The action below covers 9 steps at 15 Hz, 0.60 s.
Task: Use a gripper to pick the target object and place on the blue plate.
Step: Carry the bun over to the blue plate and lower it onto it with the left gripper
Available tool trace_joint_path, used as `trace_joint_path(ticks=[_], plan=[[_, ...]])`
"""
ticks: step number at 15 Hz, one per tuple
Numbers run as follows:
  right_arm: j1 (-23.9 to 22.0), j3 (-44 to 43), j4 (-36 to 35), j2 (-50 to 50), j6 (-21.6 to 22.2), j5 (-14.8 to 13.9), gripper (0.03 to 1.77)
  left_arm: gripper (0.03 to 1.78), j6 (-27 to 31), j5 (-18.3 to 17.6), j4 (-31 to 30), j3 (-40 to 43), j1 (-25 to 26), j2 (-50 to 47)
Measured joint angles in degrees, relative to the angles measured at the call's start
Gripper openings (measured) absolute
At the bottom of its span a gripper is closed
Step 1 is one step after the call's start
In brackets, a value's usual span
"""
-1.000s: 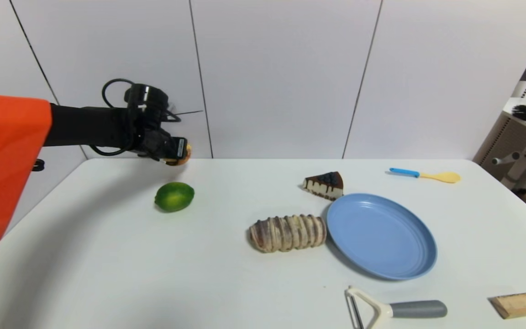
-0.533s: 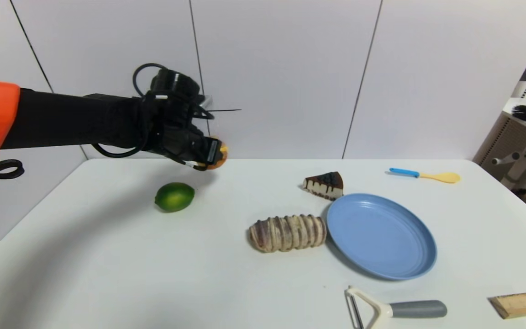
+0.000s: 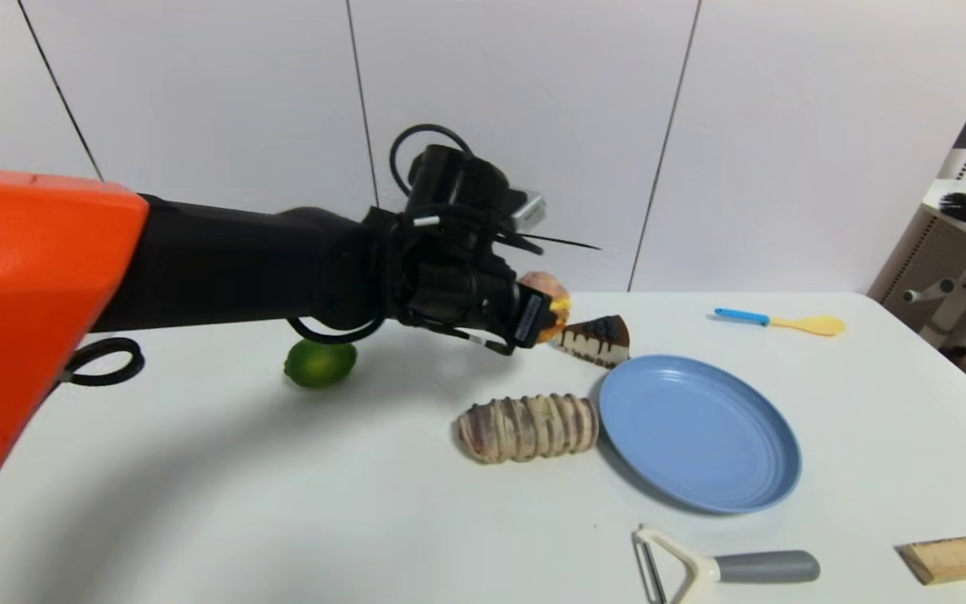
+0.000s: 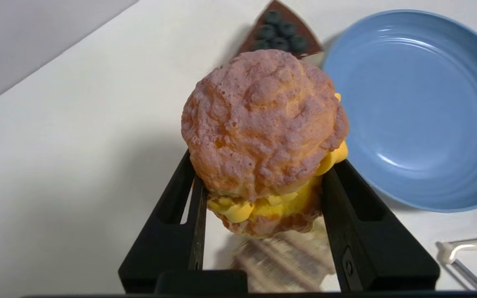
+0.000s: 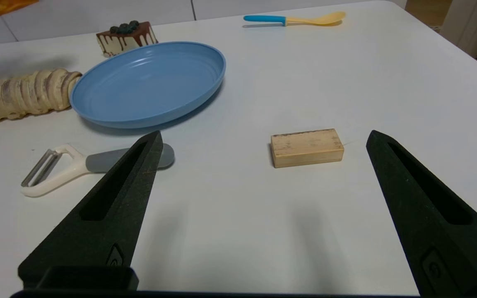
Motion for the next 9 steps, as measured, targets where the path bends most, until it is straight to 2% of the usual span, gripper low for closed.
trace_joint_path(ticks=[9], plan=[[0.0,0.0,0.0,0.0,0.2,0.0,1.70,0.82,0.8,-0.7,-0.6,-14.1,-12.3,12.2]])
